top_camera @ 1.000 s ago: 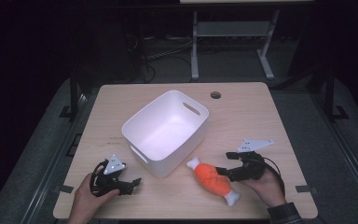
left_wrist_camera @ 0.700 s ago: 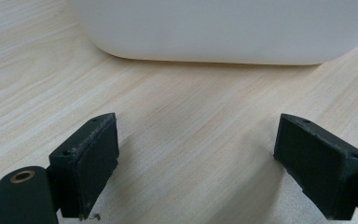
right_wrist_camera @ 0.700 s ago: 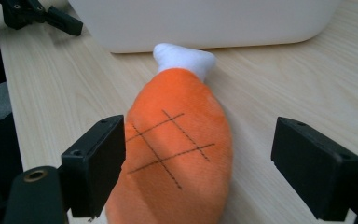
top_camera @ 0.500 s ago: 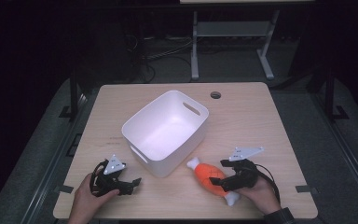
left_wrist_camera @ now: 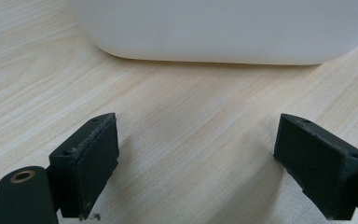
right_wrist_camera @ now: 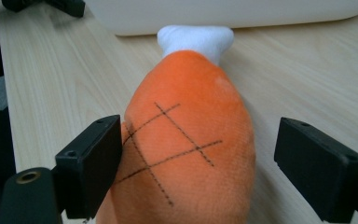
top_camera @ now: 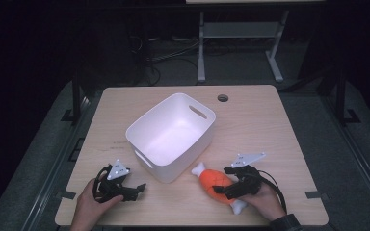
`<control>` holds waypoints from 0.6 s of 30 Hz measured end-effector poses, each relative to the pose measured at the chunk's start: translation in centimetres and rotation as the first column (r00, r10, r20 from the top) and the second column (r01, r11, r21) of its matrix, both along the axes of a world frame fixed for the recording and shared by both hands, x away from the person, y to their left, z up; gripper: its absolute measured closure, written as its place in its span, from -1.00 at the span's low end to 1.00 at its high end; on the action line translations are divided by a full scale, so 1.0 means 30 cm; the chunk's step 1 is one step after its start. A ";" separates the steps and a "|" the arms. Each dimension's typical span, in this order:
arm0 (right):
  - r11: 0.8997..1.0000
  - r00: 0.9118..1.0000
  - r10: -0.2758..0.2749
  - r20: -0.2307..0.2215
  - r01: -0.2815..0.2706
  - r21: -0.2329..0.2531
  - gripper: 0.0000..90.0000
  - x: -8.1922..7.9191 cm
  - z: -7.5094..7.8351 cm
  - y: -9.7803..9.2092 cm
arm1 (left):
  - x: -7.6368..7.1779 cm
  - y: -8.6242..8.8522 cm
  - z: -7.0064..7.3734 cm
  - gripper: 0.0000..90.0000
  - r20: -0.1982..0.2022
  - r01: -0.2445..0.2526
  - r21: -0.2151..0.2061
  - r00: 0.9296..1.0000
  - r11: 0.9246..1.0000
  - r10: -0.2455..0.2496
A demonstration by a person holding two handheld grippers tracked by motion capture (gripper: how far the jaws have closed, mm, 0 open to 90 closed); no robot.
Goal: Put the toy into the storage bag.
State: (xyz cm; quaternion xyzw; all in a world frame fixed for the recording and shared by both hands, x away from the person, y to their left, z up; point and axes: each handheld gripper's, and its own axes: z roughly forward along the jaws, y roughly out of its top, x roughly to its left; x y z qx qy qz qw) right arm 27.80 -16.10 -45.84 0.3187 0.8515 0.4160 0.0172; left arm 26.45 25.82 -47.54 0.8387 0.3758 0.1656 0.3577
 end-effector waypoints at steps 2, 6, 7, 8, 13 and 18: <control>1.000 1.000 0.010 -0.002 -0.010 -0.003 -0.67 -0.001 -0.004 0.006 | 0.000 0.000 0.000 -0.71 0.000 0.000 0.000 1.000 1.000 0.000; 1.000 0.999 0.026 -0.026 -0.026 0.004 -0.67 0.002 -0.018 0.016 | 0.000 0.000 0.000 -0.71 0.000 -0.001 0.000 1.000 1.000 0.001; 1.000 0.999 0.031 -0.030 -0.031 0.006 -0.67 0.002 -0.021 0.018 | -0.001 0.000 0.000 -0.71 0.000 -0.001 0.000 1.000 1.000 0.001; 0.999 0.999 0.033 -0.034 -0.033 0.005 -0.67 0.003 -0.023 0.021 | -0.001 0.000 0.000 -0.71 0.000 0.000 0.001 1.000 1.000 0.000; 0.999 0.997 0.054 -0.056 -0.054 0.007 -0.67 0.002 -0.035 0.032 | -0.001 0.001 0.001 -0.71 -0.001 0.003 0.005 1.000 1.000 -0.003; 0.997 0.995 0.074 -0.071 -0.074 0.001 -0.63 -0.001 -0.042 0.042 | -0.001 0.001 0.001 -0.71 -0.001 0.003 0.004 1.000 1.000 -0.003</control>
